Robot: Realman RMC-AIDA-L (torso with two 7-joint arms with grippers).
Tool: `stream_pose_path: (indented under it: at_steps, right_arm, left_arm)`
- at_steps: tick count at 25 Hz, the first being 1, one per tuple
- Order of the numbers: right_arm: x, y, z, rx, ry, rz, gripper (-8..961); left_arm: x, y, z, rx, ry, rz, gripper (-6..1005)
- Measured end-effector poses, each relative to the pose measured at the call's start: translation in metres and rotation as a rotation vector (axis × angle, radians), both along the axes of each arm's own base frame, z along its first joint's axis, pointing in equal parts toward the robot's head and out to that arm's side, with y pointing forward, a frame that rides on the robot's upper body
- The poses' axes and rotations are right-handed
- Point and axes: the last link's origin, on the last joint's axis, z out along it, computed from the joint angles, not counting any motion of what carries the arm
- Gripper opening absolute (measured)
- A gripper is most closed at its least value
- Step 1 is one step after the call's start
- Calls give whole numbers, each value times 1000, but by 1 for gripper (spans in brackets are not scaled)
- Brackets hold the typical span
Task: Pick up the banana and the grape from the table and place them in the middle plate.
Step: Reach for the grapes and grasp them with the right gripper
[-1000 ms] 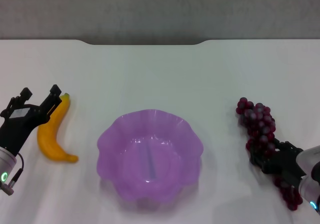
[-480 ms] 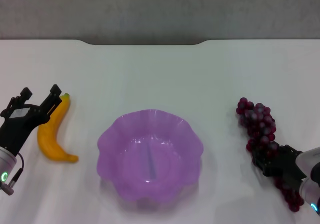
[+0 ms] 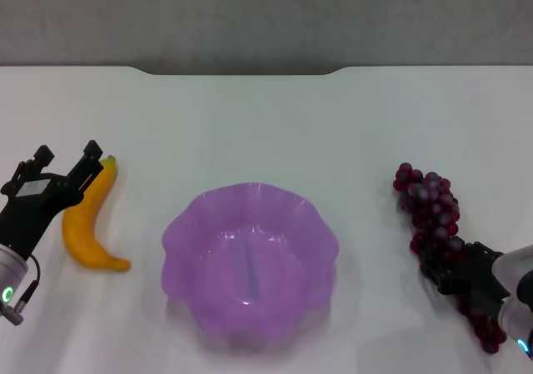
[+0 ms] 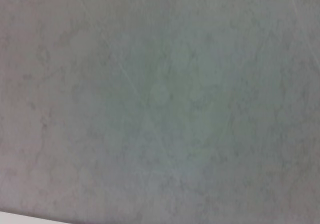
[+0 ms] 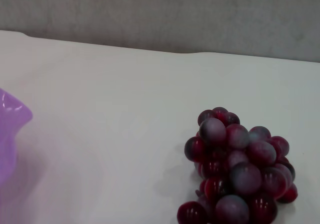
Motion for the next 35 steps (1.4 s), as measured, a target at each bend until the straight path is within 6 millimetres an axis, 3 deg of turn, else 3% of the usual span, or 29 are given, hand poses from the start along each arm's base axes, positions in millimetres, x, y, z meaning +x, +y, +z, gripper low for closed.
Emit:
stream_pose_path:
  at_steps: [14,22,35]
  right_arm:
    - [0,3,4,19,8,-2,529]
    - [1,8,11,52,20,-13,433]
    - [-1,12,18,98,37,5,380]
  left_arm:
    - [0,0,0,0,2,1,892]
    - [-2,-2,0,0,3,6,893]
    - [-3,-2,0,-2,5,7,892]
